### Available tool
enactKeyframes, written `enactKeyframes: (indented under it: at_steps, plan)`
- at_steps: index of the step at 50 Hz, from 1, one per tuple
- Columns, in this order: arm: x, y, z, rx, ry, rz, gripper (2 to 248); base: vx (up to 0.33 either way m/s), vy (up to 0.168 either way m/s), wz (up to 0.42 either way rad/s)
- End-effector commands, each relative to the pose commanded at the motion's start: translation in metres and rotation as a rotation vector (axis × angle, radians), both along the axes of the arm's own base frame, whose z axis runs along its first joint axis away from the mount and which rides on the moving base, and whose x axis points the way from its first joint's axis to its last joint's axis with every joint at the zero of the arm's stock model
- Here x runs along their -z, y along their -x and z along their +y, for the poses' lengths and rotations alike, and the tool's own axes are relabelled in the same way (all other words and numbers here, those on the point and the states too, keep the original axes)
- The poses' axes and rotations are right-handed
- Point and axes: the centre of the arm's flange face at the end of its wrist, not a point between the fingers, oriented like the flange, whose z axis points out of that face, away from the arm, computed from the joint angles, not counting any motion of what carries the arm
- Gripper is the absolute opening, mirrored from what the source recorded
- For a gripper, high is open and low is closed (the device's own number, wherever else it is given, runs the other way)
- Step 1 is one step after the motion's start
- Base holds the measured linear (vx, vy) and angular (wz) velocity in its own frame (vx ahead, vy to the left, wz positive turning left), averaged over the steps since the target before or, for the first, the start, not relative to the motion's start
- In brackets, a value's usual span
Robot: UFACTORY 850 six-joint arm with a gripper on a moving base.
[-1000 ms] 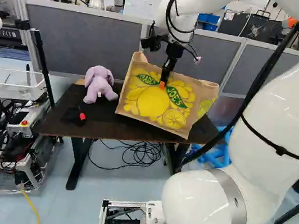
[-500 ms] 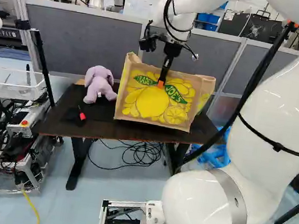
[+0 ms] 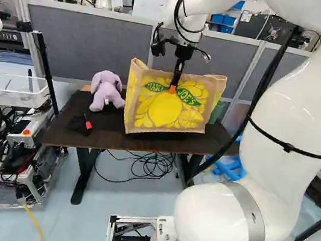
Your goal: Pick up the bag on the ground and place it on the table
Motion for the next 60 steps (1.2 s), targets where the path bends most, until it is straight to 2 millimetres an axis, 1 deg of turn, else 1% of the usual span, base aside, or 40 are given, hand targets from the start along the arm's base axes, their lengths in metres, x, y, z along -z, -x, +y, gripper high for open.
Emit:
enactKeyframes:
  at_steps: [47,60]
  plan:
    - [0.07,-0.033,0.004,0.003,0.011,0.129,22,0.0,0.0,0.0]
    - [0.074,-0.035,0.004,0.003,0.012,0.137,25,0.0,0.0,0.0]
